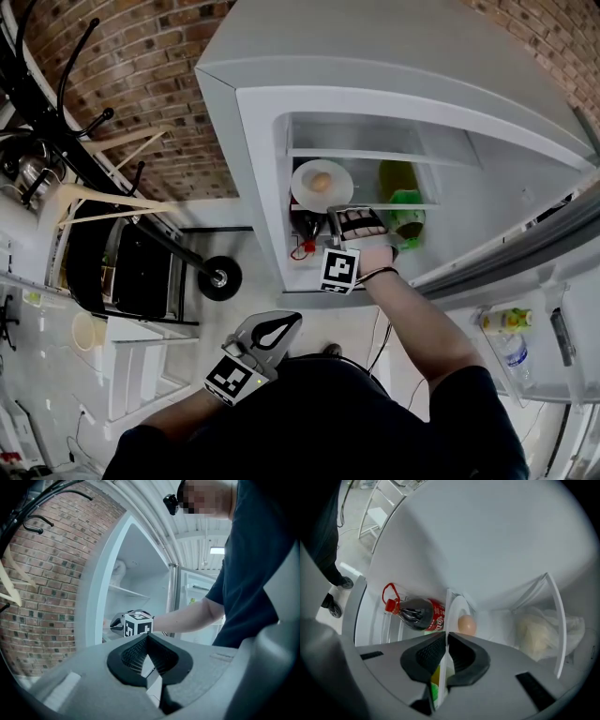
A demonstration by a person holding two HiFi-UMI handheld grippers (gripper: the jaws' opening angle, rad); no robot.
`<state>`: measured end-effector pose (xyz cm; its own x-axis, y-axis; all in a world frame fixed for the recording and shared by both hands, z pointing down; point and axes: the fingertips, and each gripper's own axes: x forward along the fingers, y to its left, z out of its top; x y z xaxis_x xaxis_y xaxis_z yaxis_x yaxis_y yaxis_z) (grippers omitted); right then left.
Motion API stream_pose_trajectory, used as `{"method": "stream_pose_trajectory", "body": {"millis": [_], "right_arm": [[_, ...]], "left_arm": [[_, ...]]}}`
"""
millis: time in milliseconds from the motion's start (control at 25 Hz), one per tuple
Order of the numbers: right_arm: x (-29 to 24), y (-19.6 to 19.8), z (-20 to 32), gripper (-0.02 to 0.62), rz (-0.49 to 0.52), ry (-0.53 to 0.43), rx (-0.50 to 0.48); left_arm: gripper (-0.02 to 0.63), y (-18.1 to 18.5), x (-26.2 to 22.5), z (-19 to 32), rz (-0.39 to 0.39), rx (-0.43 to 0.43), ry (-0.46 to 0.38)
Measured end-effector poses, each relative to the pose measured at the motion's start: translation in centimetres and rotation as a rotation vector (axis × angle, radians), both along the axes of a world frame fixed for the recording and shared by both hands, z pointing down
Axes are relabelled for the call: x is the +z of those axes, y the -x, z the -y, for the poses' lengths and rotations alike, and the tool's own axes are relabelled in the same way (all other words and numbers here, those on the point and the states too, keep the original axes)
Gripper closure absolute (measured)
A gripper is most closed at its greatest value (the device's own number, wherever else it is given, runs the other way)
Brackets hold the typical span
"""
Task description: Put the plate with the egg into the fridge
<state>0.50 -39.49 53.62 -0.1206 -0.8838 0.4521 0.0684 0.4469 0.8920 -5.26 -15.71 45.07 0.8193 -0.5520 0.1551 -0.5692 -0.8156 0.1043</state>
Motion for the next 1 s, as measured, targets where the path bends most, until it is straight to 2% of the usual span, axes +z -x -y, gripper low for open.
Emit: {"method": "stream_pose_trajectory", "body": {"millis": [240,320,600,840,1000], "right_arm": [[0.0,-0.1,0.3,0.565,-0.003,-0.020,0.001],[-0.3,-0.3,-0.1,0.541,0.004,-0.038,0.001],[-2.7,-1.1,-3.7,0.508,0.104,-0.077,0.015],[-5.8,-1.7,-7.9,0.509,0.242,-0.082,0.027],[-8.5,-2.3,-10.8,0.525,0.388,-0.068,0.048]], "left_arm": [[0.604,0.1,-0.1,-0.1,-0.011,-0.020,0.012],[0.604,0.1,-0.2,-0.1,-0.007,-0.018,0.003],[0.604,-0.7,-0.7,-0.2,-0.016,0.004,-0.006],[0.604,-1.8,-1.1,-0.3,-0.020,0.038,-0.028],[0.604,-2.5,-1.6,-0.3,-0.028,0.054,-0.036]]}}
